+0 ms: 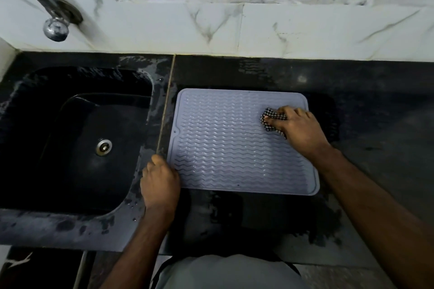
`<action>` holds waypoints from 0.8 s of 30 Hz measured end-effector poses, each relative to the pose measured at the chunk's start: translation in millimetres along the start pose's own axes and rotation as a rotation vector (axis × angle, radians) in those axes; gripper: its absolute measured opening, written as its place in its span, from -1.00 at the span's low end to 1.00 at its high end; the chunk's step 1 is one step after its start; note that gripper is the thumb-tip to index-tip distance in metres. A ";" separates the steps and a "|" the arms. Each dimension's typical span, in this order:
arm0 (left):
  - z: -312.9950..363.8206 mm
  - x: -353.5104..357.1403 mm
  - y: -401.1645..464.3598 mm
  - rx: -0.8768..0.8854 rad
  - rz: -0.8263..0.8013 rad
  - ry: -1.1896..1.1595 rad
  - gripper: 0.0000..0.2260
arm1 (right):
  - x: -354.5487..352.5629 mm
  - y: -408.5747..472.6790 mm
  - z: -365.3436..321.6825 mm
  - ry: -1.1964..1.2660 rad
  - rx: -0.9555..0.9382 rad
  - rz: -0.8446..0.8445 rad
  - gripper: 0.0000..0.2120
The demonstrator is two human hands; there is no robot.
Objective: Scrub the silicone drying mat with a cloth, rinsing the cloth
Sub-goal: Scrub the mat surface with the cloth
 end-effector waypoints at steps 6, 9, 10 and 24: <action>27.6 6.6 -10.7 0.107 -0.044 -0.278 -0.89 | -5.0 -34.6 7.4 0.438 0.177 0.091 -0.61; 49.8 16.0 -16.1 0.152 -0.123 -0.423 -0.85 | -13.0 -46.7 -16.5 0.813 0.164 0.150 -0.62; 60.8 18.4 -18.3 0.186 -0.149 -0.462 -0.82 | -14.9 -50.6 -24.4 0.875 0.163 0.145 -0.63; 139.6 20.7 -24.7 0.645 -0.401 -0.402 0.09 | -8.8 -57.8 -118.9 1.043 -0.055 -0.070 -0.49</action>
Point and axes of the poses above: each hand's wrist, its own y-axis towards the middle knuckle, its own x-axis out of the palm, z = x × y, the point moved 9 cm from there along y, towards the middle knuckle, and after that the axes turned 2 degrees about y, right-handed, at the moved point
